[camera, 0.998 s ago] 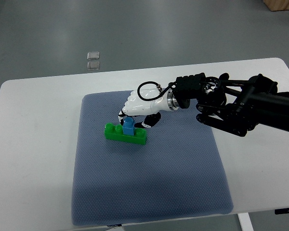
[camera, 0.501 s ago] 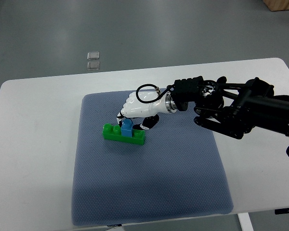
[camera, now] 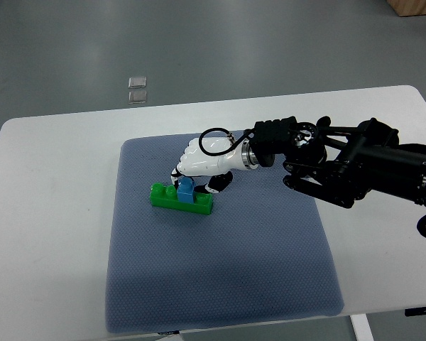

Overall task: Stack blue block on green block with right hand
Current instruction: 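Press the blue block down onto the green block's studs, then open the right hand and lift it away from the stack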

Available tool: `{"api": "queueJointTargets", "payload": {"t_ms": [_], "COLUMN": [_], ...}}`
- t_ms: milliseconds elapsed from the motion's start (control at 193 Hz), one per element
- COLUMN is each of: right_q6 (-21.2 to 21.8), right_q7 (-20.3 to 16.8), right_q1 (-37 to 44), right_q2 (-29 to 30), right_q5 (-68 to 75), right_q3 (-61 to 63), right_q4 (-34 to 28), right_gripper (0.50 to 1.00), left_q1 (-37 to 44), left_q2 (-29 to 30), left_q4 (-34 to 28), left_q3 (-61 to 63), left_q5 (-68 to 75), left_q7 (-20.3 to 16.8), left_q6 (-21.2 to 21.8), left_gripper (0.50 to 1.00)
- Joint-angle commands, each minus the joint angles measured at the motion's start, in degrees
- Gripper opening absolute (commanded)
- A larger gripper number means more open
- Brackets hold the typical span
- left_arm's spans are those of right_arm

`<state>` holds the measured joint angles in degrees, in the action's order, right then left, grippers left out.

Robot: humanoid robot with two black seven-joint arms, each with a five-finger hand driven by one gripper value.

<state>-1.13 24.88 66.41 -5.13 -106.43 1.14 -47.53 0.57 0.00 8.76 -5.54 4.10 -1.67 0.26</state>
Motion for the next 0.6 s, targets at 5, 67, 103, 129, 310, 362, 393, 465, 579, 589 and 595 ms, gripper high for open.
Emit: {"api": "queueJointTargets", "payload": {"t_ms": [5,67,103,129,310,362,393,465,579,589,595], "right_q6": [-0.01,-0.1,-0.1,-0.1,-0.89,-0.89,-0.89,-0.89,-0.54,-0.54,-0.54], "right_q7": [0.0,-0.18,-0.18,-0.18,-0.27,-0.27,-0.27,-0.18,-0.18,-0.18,-0.18], "right_q1": [0.03,0.03,0.03,0.03,0.38,0.56,0.65,0.82,1.26,1.26,1.26], "right_q2": [0.03,0.12,0.03,0.03,-0.06,-0.23,-0.23,-0.5,-0.85,-0.94,-0.94], "right_q5": [0.09,0.17,0.44,0.61,1.05,1.14,1.14,1.14,1.14,1.14,1.14], "right_q3": [0.26,0.97,1.05,1.05,1.23,1.23,1.23,1.32,2.81,2.99,2.99], "right_q4": [0.07,0.15,0.15,0.15,0.15,0.15,0.07,0.07,0.07,0.07,0.07], "right_gripper": [0.523,0.598,0.648,0.688,0.844,0.866,0.872,0.887,0.893,0.893,0.893], "left_q1": [-0.05,-0.05,-0.05,-0.05,-0.05,-0.05,0.04,-0.05,-0.05,-0.05,-0.05], "left_q2": [0.0,0.0,0.0,0.0,0.0,0.0,0.0,0.0,0.0,0.0,0.0], "left_q4": [0.03,0.03,-0.06,0.03,-0.06,-0.06,0.03,-0.06,0.03,-0.06,-0.06], "left_q3": [0.0,0.0,0.0,0.0,0.0,0.0,0.0,0.0,0.09,0.0,0.0], "left_q5": [0.03,-0.06,0.03,0.03,0.03,0.03,0.03,0.03,0.03,0.03,0.03], "left_q7": [0.0,0.0,0.0,0.0,0.0,0.0,0.0,0.0,0.0,0.0,0.0], "left_q6": [0.0,0.0,0.0,0.0,0.0,0.0,0.0,0.0,0.0,0.0,0.0], "left_gripper": [1.0,1.0,1.0,1.0,1.0,1.0,1.0,1.0,1.0,1.0,1.0]}}
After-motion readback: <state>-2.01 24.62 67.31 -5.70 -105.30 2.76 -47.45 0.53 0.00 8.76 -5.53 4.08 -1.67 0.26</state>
